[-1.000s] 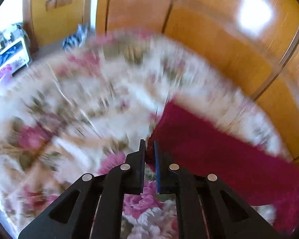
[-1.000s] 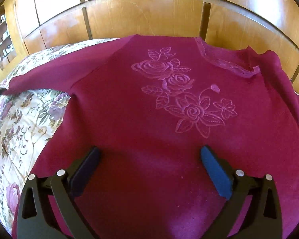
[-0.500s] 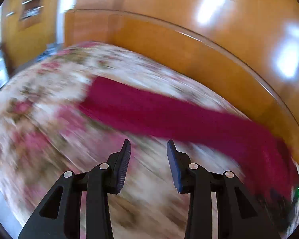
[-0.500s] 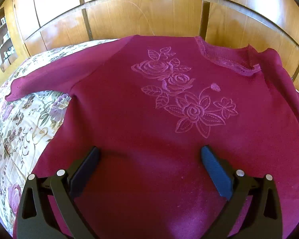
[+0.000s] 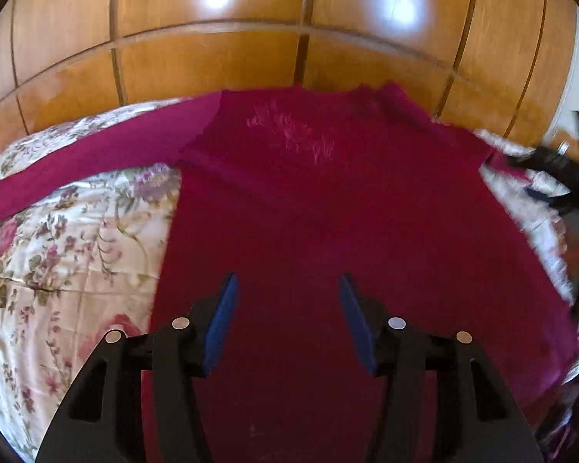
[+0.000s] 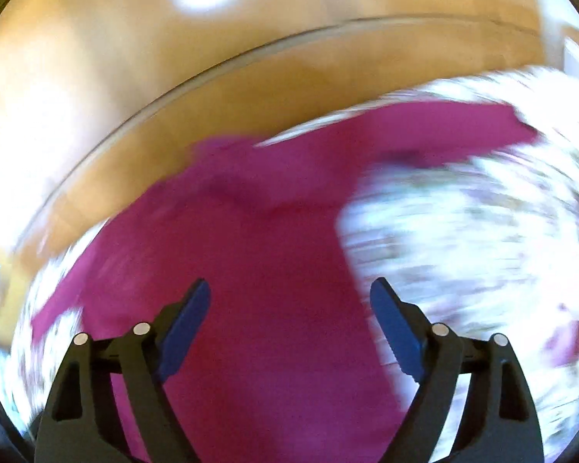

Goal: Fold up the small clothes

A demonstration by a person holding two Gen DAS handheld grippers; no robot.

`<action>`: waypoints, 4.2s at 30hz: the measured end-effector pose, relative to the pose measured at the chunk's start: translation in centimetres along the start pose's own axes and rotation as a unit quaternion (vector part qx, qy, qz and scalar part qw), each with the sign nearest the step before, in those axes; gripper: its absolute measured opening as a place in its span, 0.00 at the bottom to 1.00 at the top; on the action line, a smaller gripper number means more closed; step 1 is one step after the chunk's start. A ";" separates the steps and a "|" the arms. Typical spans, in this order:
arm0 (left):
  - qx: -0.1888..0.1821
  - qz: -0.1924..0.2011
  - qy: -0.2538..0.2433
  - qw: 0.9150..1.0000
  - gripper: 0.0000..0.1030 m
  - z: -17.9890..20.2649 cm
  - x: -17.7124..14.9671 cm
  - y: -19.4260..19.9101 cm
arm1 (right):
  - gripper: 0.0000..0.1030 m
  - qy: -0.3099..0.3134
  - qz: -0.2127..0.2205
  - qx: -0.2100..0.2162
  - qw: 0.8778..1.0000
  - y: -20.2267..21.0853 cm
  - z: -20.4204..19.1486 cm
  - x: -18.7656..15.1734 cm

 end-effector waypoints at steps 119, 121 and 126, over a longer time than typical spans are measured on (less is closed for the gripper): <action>0.108 0.095 -0.028 0.989 0.79 -0.8 2.8 10.7 | 0.98 0.201 -0.136 0.073 0.967 5.9 -12.2 -23.4; 0.106 0.094 -0.035 0.989 0.79 -0.3 2.8 10.4 | 0.98 0.207 -0.126 0.072 0.967 6.0 -12.3 -23.6; 0.107 0.088 -0.049 0.989 0.79 0.4 2.7 9.7 | 0.98 0.215 -0.115 0.070 0.967 6.3 -12.1 -23.9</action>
Point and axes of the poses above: each gripper's, at about its wrist camera, not at the fingertips, and y roughly against the way its jaws point, z to its right, x to its top, the point moved 2 cm from there along -y, roughly the way its jaws point, and after that the axes turned 2 degrees about y, right-handed, at the moved point
